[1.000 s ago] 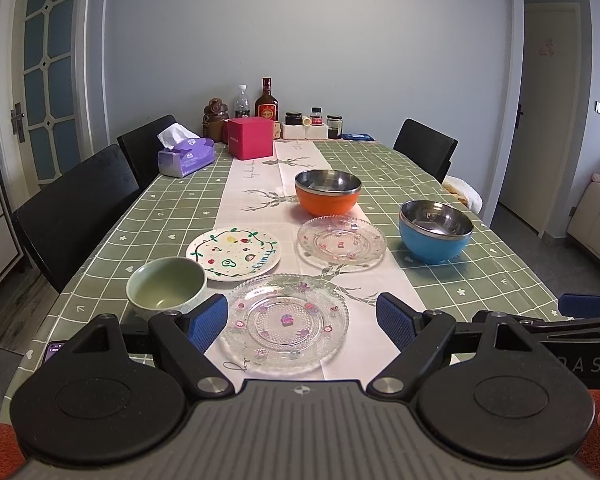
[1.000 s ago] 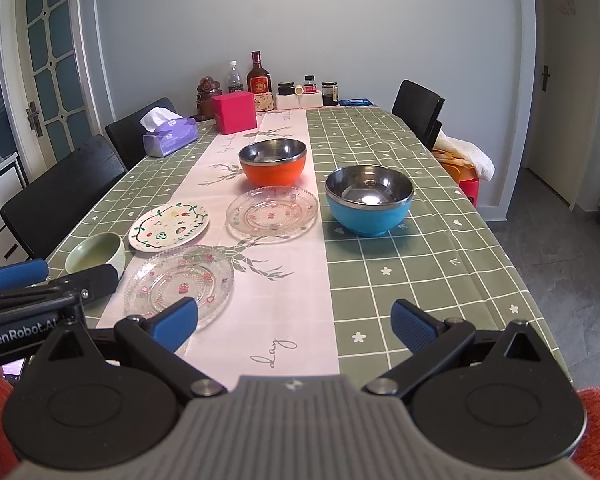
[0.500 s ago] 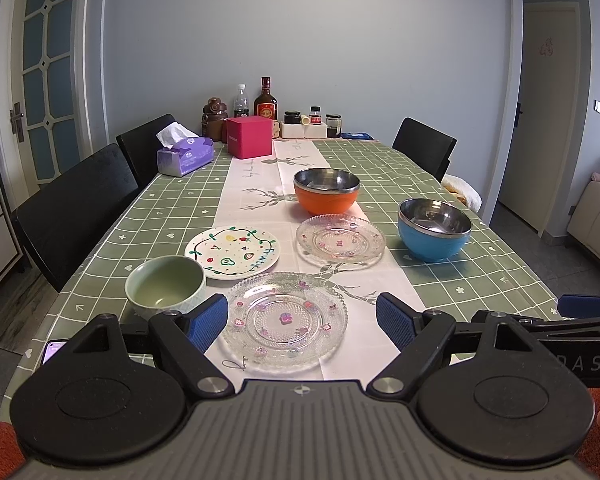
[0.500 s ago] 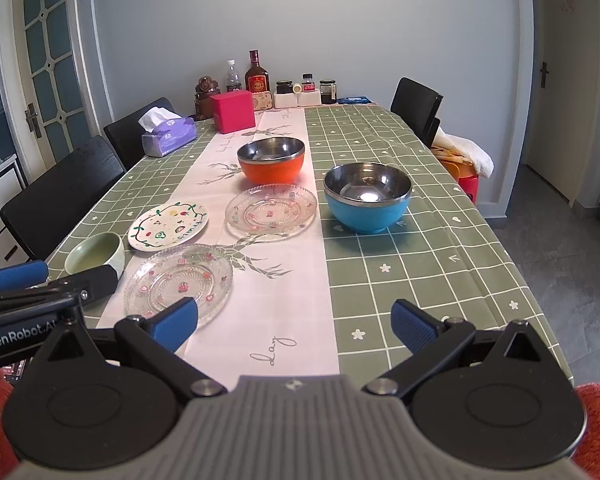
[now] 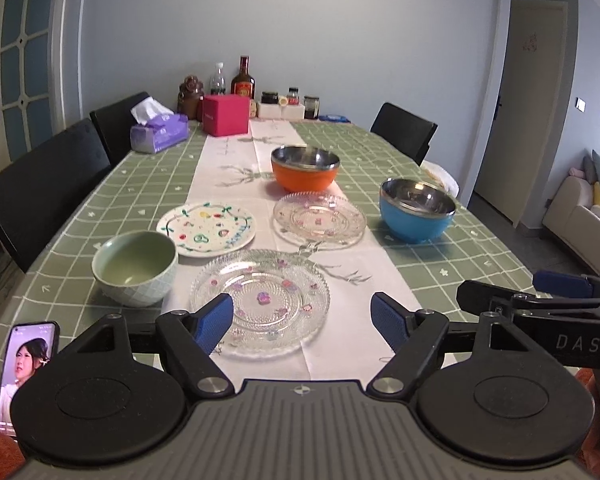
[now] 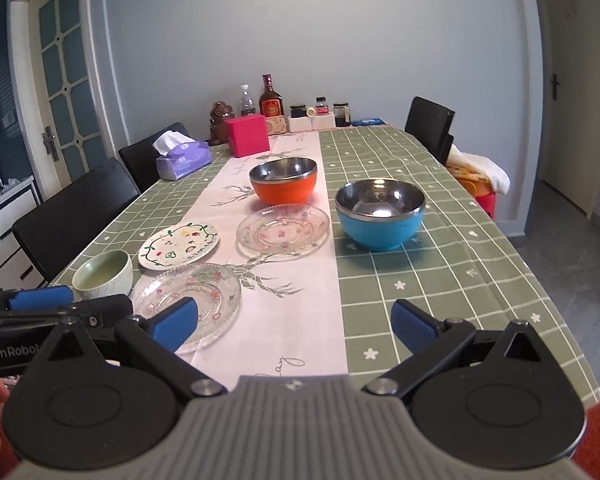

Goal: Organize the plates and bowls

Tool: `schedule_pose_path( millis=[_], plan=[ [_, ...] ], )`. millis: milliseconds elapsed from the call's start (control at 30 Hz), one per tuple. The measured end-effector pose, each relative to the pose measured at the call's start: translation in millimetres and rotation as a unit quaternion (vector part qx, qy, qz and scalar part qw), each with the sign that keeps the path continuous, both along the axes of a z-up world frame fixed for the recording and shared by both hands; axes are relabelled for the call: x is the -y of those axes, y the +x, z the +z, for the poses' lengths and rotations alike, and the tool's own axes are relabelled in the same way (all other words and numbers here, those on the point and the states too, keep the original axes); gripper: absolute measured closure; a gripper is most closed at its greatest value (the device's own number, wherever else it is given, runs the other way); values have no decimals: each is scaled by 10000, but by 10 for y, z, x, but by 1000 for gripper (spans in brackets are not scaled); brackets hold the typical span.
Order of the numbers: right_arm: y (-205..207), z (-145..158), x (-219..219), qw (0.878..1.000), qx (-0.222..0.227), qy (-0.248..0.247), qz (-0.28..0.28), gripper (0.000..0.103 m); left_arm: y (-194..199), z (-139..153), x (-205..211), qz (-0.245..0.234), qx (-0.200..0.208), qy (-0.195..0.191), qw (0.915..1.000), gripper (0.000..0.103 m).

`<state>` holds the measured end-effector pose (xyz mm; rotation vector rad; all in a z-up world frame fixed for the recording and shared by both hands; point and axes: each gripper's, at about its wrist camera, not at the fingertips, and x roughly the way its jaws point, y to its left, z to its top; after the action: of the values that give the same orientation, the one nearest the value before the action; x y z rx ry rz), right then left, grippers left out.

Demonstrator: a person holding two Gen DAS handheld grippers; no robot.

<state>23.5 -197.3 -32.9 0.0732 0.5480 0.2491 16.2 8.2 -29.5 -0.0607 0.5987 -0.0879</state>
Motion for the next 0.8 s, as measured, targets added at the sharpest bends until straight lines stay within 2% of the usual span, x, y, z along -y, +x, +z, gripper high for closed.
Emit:
schedule_pose_path(
  millis=[100, 200, 267, 367, 500, 567, 600, 633, 700, 800],
  plan=[
    [123, -63, -32, 9998, 20, 14, 185, 3, 104, -69, -39, -40, -68, 98, 9999, 16],
    [330, -115, -112, 9989, -221, -117, 402, 3, 226, -86, -88, -69, -134, 241, 9996, 22],
    [468, -152, -180, 9976, -381, -211, 533, 3, 322, -93, -137, -94, -225, 214, 9995, 22],
    [659, -204, -269, 9952, -623, -168, 739, 3, 501, -135, -209, -1, -442, 292, 9986, 29],
    [938, -296, -382, 9899, -1049, 94, 951, 3, 711, -266, -379, 311, -858, 11, 9958, 42],
    [1061, -339, -437, 9882, -1159, 150, 990, 12, 785, -360, -474, 522, -1054, -198, 9929, 46],
    [1129, -366, -476, 9875, -1232, 119, 978, 25, 809, -400, -522, 626, -1119, -314, 9912, 47],
    [1208, -397, -509, 9865, -1308, 104, 985, 30, 833, -435, -565, 723, -1181, -419, 9895, 47],
    [1336, -460, -552, 9844, -1456, 160, 978, 32, 878, -499, -649, 905, -1284, -570, 9859, 47],
    [1487, -552, -596, 9799, -1694, 404, 975, 48, 928, -577, -749, 1087, -1406, -723, 9814, 47]
  ],
)
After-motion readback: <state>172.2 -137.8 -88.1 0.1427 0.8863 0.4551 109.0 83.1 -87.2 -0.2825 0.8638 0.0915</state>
